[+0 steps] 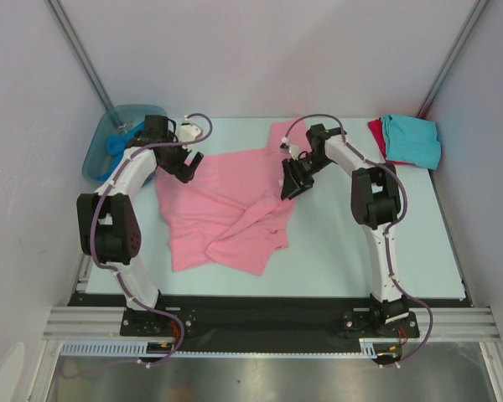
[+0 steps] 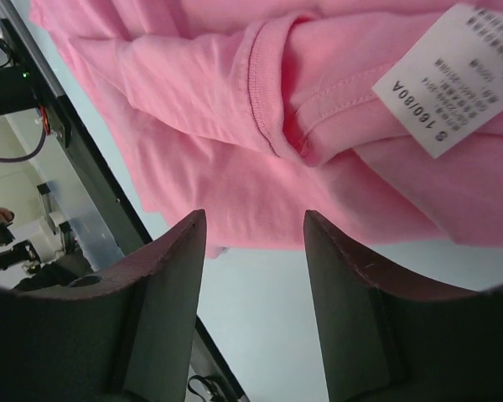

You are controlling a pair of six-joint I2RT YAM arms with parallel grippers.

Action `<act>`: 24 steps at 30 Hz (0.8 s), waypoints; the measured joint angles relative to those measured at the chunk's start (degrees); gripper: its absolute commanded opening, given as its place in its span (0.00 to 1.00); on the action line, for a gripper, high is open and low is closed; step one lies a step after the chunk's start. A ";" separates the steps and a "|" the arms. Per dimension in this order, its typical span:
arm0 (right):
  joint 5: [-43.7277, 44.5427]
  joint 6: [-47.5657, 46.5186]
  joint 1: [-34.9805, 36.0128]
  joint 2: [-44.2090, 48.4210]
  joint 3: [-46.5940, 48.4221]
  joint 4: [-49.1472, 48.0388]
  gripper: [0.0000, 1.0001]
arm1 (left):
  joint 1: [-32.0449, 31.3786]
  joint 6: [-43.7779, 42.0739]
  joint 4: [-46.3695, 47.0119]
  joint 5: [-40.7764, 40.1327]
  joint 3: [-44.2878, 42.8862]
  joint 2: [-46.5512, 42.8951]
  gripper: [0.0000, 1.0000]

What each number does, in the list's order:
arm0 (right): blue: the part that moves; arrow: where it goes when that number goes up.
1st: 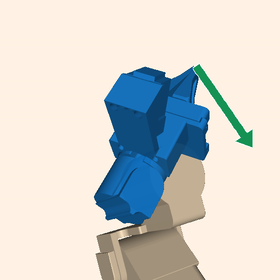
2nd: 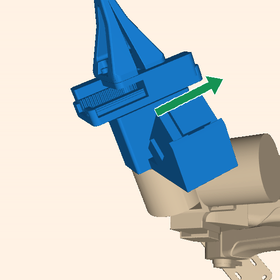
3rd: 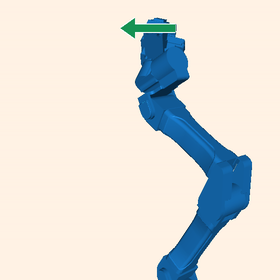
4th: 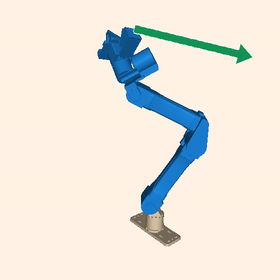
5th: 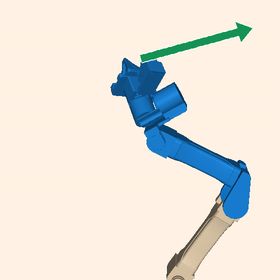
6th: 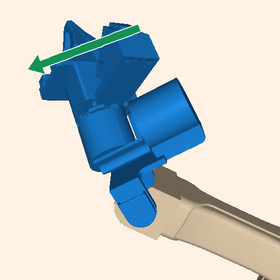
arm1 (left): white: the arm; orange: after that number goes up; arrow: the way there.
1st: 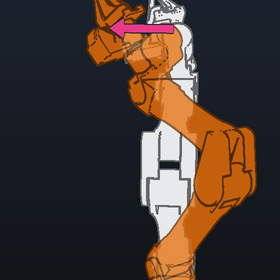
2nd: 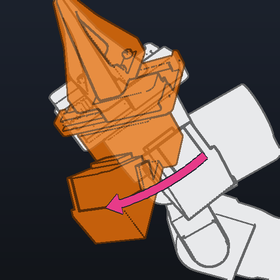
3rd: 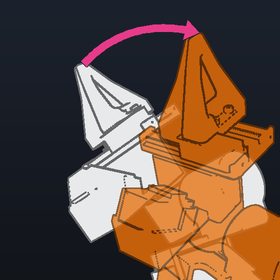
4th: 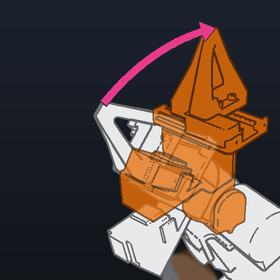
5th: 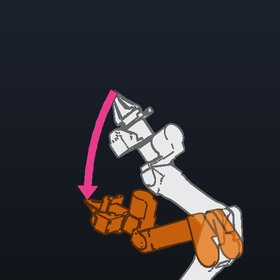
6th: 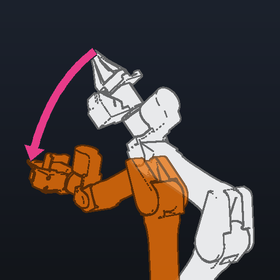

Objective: Fold and stack the t-shirts
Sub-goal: Flatten the tshirt out

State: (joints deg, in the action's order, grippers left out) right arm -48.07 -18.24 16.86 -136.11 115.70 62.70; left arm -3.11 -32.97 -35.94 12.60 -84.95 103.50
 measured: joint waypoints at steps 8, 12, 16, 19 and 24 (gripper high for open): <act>-0.09 0.52 1.42 0.00 -2.67 -1.42 0.56 | 0.00 0.02 -0.15 0.15 -1.14 0.24 1.00; -0.44 1.62 1.84 -0.15 -2.64 -3.37 0.56 | 0.00 0.02 -0.15 0.28 -1.14 0.24 1.00; -0.39 2.03 2.29 -1.46 -1.68 -4.20 0.55 | 0.00 0.02 -0.17 0.76 -1.14 0.24 1.00; -0.22 2.21 2.43 -3.82 0.35 -4.76 0.55 | 0.00 0.04 -0.17 1.07 -1.14 0.24 1.00; -0.31 3.23 2.34 -5.55 3.41 -4.48 0.55 | 0.00 0.02 -0.17 1.09 -1.14 0.24 1.00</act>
State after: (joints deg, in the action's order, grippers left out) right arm -48.38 -15.00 19.20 -141.67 119.11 58.22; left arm -3.11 -32.95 -36.12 13.69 -86.08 103.74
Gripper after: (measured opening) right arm 0.550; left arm 0.996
